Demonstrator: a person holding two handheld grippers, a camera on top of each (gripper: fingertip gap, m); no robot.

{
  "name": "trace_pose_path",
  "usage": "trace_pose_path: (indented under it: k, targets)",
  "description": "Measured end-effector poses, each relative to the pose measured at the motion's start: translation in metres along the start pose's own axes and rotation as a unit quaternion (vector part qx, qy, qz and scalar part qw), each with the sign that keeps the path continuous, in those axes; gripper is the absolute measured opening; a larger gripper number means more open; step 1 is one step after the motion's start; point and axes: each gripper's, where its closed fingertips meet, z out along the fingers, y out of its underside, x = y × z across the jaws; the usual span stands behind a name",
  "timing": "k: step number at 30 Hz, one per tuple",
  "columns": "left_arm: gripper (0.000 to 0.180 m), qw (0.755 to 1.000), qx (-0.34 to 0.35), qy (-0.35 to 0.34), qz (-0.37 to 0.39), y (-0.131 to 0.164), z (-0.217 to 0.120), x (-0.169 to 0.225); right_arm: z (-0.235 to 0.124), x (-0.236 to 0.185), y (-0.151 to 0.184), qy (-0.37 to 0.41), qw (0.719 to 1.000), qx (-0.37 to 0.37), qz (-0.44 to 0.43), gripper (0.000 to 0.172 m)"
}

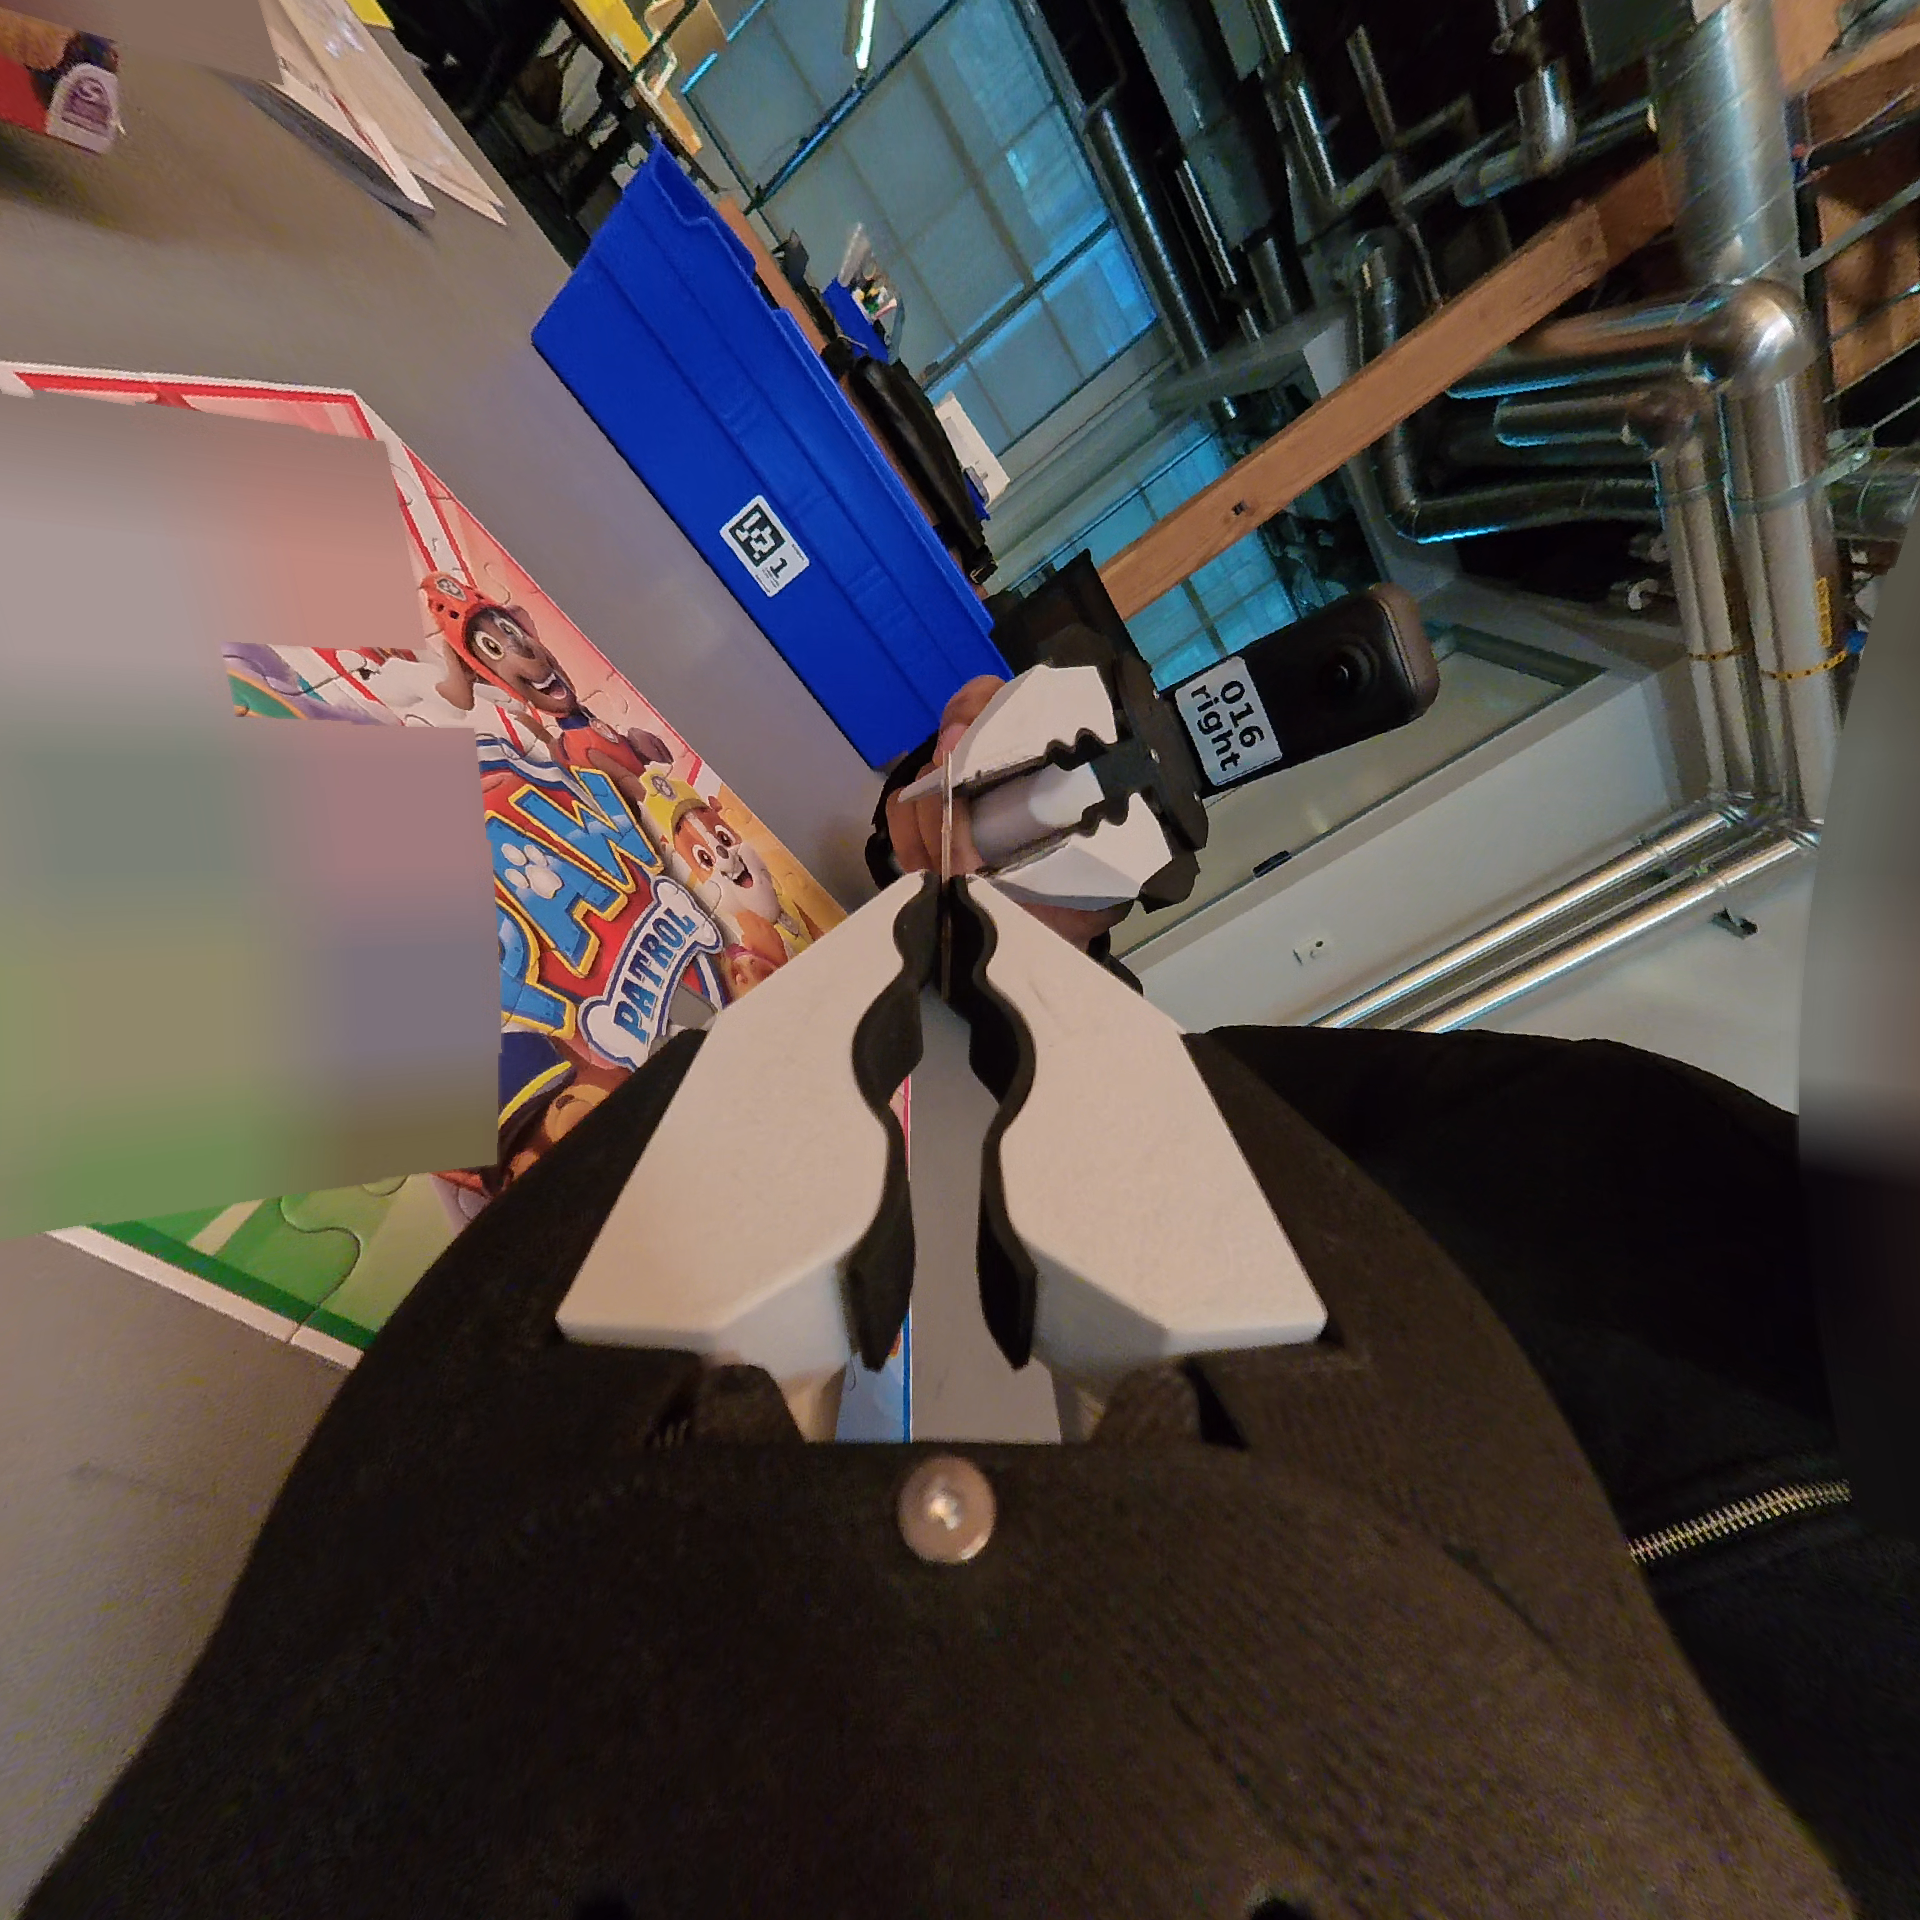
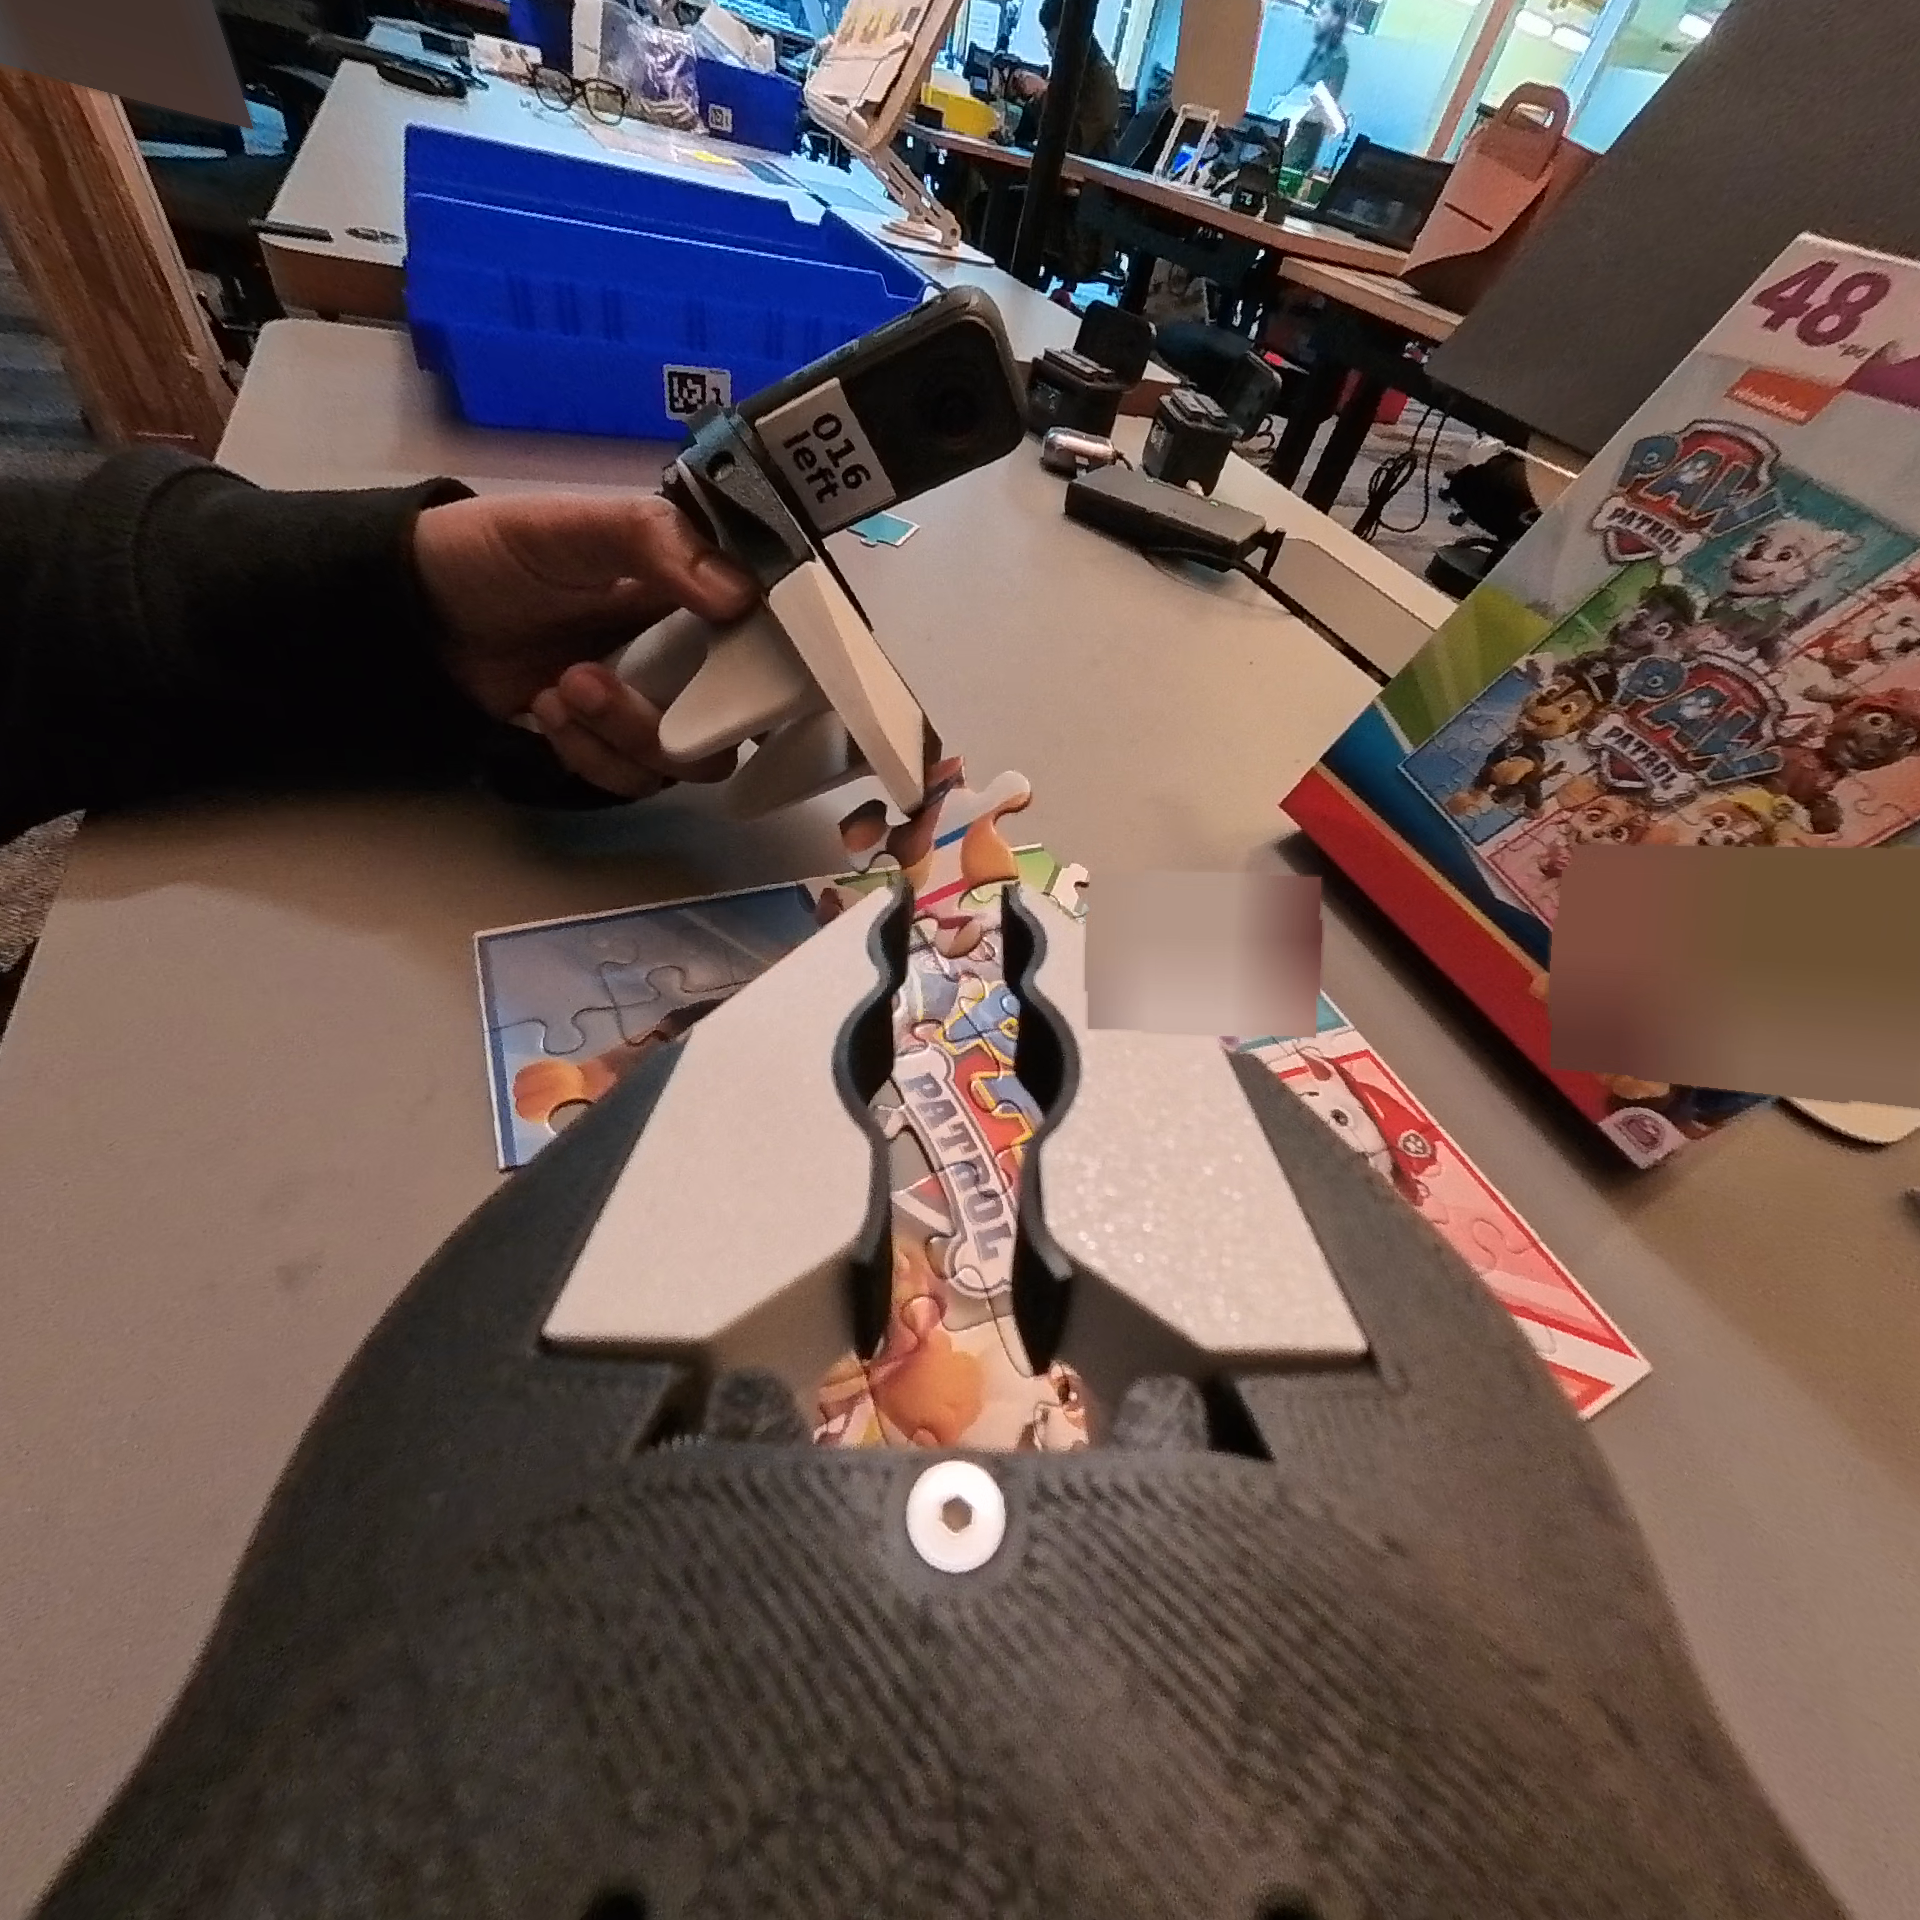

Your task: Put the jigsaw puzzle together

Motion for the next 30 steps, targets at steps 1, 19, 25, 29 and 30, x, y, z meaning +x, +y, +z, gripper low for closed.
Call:
trace_pose_path:
  k: [1, 19, 25, 29, 30]
  targets:
    - [0.0, 1.0, 0.0, 0.0, 0.0, 0.0001, 0.0001, 0.0, 0.0002, -0.0001, 0.0004, 0.0, 1.0, -0.001, 0.0, 0.016]
    - [0.0, 1.0, -0.002, 0.004, -0.001, 0.0007, 0.0007, 0.0008, 0.0038, -0.0045, 0.0071, -0.012, 1.0, -0.02, -0.004, 0.007]
    - [0.002, 1.0, 0.002, 0.001, 0.002, -0.0005, 0.0003, 0.0001, 0.004, -0.0062, 0.0076, -0.019, 1.0, -0.021, 0.002, 0.001]
    - [0.003, 1.0, 0.002, 0.001, 0.002, -0.0005, 0.0003, 0.0002, 0.0041, -0.0056, 0.0081, -0.021, 0.999, -0.022, 0.01, 0.002]
    - [0.003, 1.0, 0.002, 0.002, 0.002, -0.0004, 0.0005, 0.0004, 0.0039, -0.0054, 0.008, -0.021, 0.999, -0.022, 0.012, 0.002]
